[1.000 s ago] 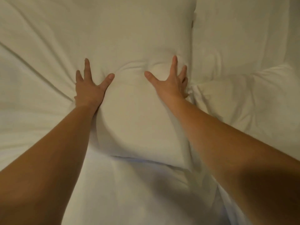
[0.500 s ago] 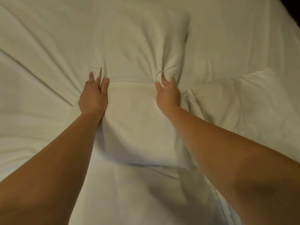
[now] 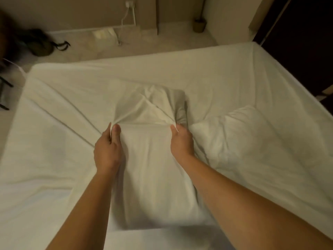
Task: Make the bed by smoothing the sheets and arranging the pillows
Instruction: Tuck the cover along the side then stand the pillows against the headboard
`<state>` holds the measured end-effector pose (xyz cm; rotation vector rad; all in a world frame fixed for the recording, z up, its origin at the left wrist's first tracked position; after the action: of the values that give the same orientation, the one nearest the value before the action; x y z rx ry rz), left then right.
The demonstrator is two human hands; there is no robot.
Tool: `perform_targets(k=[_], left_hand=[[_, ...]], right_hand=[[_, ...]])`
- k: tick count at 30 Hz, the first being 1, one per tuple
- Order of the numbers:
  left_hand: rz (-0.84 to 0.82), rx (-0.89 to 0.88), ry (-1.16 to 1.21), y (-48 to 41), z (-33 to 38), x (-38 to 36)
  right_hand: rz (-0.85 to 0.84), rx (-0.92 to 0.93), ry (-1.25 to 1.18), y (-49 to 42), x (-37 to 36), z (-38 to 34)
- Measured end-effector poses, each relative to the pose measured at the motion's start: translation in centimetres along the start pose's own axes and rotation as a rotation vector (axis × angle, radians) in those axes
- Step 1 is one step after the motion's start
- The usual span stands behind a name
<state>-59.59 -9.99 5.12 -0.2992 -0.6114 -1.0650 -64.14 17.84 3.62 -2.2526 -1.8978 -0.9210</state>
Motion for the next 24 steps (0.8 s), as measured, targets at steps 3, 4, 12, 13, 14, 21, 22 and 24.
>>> perform_targets(k=[3, 4, 12, 13, 14, 21, 22, 24], left_hand=[[0.030, -0.035, 0.002, 3.1, 4.7, 3.2], [0.036, -0.050, 0.005, 4.3, 6.4, 4.1], [0.079, -0.158, 0.080, 16.7, 19.8, 5.4], [0.078, -0.172, 0.098, 18.4, 21.4, 4.9], [0.077, -0.183, 0.116, 20.0, 23.0, 4.3], [0.057, -0.212, 0.231, 32.3, 32.7, -2.4], [0.057, -0.213, 0.249, 34.1, 33.9, -3.6], [0.054, -0.214, 0.275, 37.3, 36.0, -6.2]], right_hand=[[0.032, 0.006, -0.098, 3.0, 4.4, -2.5], [0.011, 0.056, -0.064, 4.1, 5.8, -3.9], [0.099, 0.277, -0.007, 10.2, 22.6, -7.5], [0.114, 0.290, -0.006, 10.7, 25.1, -7.3], [0.125, 0.308, -0.005, 11.3, 27.7, -7.3], [0.194, 0.350, 0.053, 15.1, 44.5, -3.6], [0.199, 0.349, 0.053, 15.6, 46.9, -2.9], [0.209, 0.332, 0.054, 16.2, 51.4, -1.1]])
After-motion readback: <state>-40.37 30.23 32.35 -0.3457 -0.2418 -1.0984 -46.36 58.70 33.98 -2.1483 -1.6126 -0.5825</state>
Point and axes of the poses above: each hand's wrist, its own y-axis away from the middle knuckle, its own x-axis out of the back of the hand, z = x × y, the point moved 9 cm from there along -y, towards the middle knuckle, and after that the axes turned 4 degrees about -x, right-handed, at the moved point
